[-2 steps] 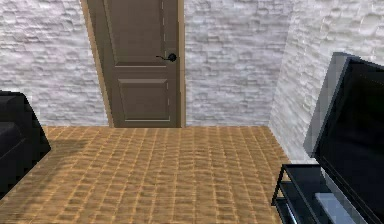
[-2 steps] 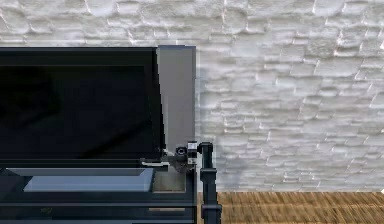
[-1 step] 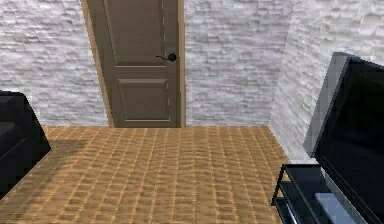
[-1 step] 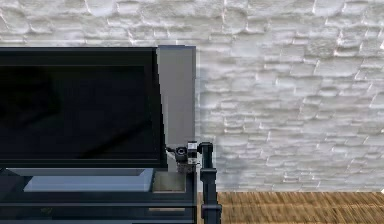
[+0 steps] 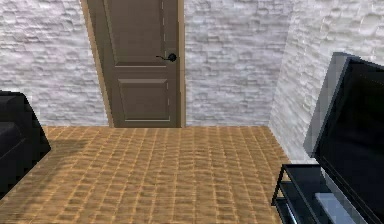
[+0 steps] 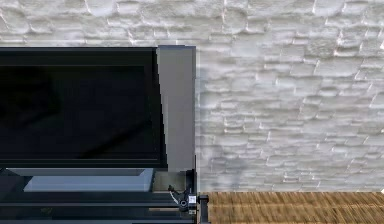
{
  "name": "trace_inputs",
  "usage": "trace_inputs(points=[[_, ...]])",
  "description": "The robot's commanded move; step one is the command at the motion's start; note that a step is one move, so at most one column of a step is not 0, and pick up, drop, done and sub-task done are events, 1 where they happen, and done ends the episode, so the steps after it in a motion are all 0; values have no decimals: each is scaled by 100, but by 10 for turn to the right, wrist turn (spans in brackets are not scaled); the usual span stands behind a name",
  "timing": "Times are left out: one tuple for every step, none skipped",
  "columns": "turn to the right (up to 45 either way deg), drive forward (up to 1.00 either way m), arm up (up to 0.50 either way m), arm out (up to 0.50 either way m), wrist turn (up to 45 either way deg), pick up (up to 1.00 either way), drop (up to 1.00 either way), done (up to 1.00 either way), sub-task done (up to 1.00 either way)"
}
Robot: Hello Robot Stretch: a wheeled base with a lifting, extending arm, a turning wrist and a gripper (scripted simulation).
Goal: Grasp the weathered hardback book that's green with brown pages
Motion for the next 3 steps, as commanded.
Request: trace_inputs(points=[[0,0,0,0,0,100,0,0,0],[0,0,10,0,0,0,0,0,0],[0,0,0,0,0,0,0,100,0]])
